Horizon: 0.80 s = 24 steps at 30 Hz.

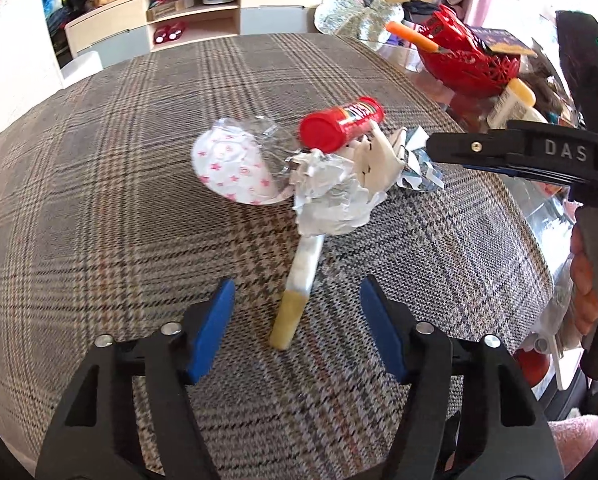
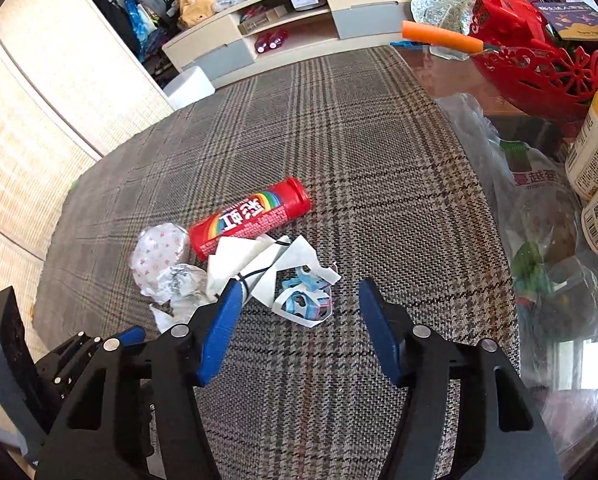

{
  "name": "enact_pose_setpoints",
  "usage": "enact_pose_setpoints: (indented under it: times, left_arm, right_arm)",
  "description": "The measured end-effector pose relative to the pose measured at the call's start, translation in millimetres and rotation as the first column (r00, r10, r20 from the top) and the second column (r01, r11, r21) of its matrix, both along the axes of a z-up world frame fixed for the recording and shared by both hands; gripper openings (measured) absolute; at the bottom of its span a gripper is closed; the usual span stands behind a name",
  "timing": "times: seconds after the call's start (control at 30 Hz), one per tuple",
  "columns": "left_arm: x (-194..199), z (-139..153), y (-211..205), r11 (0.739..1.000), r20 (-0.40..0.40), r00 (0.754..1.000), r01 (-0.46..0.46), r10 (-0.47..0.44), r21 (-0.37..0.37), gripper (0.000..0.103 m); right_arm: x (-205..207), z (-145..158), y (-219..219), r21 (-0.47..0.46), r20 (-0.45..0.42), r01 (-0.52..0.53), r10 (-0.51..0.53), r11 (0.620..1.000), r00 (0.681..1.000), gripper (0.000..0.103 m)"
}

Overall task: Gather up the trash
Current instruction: 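Grasp the white stick with the left tool while the right tool grasps the blue-white wrapper, then carry the stick and wrapper to the bin and open both tools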

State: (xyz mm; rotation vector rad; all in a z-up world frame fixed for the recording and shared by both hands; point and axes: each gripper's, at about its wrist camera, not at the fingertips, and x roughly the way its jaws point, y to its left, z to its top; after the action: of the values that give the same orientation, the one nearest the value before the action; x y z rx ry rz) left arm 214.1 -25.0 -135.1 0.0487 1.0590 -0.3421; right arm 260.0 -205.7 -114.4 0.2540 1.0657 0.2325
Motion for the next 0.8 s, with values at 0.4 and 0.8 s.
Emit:
enact_pose_setpoints:
  times: [0.4,0.8]
  left_arm:
    - [-9,-8,-6,0.999,0.037,0.999,0.022,-0.023,0.024,0.012]
    - [-64,-5,-1,0.998,0.006,1.000,0.013,-0.013,0.059,0.012]
  right_arm:
    - [-3,-20,16,-0.037,-0.051,-0.062,0.060,0.997,0.997,0.021]
    - [-58,-3,7,-0.068,-0.017,-0.077,0.076,0.995,0.997,0.010]
